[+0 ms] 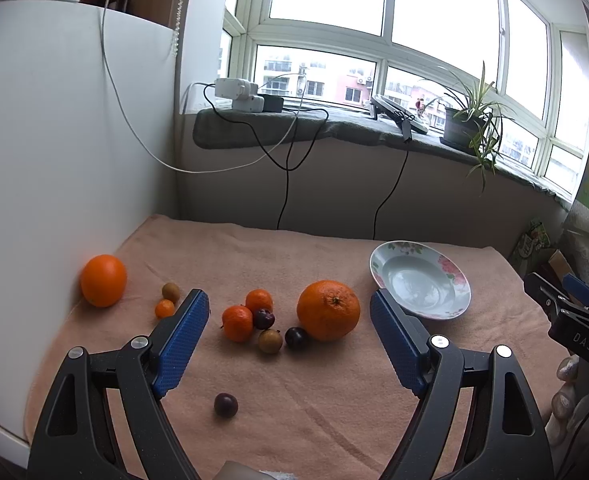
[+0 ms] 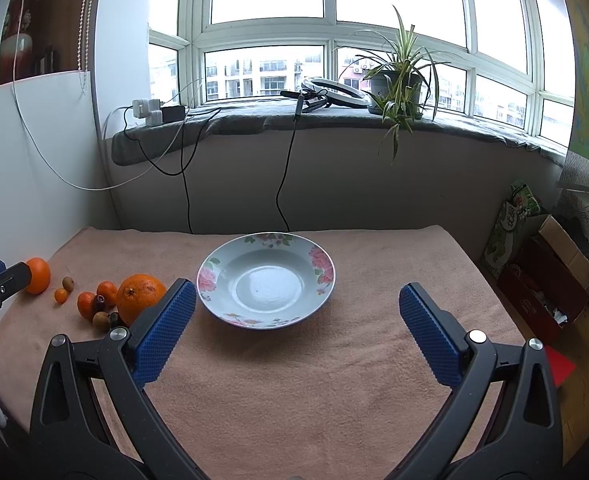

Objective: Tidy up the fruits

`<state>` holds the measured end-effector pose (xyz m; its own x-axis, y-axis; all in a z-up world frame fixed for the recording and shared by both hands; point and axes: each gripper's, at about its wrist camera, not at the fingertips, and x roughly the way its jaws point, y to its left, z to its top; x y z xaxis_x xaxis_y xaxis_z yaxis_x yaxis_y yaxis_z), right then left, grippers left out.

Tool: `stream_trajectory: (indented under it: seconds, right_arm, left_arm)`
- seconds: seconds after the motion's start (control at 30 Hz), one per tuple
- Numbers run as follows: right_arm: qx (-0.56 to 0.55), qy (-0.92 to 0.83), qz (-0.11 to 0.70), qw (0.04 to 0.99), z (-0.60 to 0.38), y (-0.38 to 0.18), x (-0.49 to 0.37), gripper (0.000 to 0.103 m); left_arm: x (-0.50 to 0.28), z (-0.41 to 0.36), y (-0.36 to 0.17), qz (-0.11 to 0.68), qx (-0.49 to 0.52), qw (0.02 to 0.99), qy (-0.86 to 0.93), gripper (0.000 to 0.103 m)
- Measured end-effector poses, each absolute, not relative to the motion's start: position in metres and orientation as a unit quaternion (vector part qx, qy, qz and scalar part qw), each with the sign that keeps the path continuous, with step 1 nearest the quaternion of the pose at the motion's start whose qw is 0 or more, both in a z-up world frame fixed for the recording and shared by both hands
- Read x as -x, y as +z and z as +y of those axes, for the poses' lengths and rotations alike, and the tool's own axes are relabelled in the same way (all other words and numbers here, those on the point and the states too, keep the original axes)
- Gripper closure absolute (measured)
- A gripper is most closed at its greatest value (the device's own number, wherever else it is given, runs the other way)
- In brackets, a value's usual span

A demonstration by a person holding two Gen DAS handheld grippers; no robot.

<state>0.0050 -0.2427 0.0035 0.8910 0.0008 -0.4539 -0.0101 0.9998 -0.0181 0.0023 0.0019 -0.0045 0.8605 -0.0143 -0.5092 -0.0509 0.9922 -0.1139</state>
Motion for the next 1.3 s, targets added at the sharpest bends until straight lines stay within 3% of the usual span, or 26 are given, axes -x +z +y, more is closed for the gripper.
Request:
stream_trajectory:
  seconds: [0.83, 1.07, 1.3]
  right_arm:
    - [0.010, 0.006, 0.245, 0.970, -0.237, -0.004, -0.011, 0.000]
    - [0.059, 0.010, 0.293, 0.954, -0.233, -0.009, -0.022, 0.000]
    - [0.024, 0.048, 0.281, 0.958, -0.228, -0.014, -0.037, 0.000]
  left_arm:
    - [-0.006, 0.006, -0.009, 0.272, 0.067, 0.960, 0.007, 0.020]
    - [-0.011, 0.006, -0.012, 0.276, 0.069, 0.959, 0.002, 0.020]
    - [-0.018, 0.009, -0.018, 0.289, 0.076, 0.954, -0.003, 0.020]
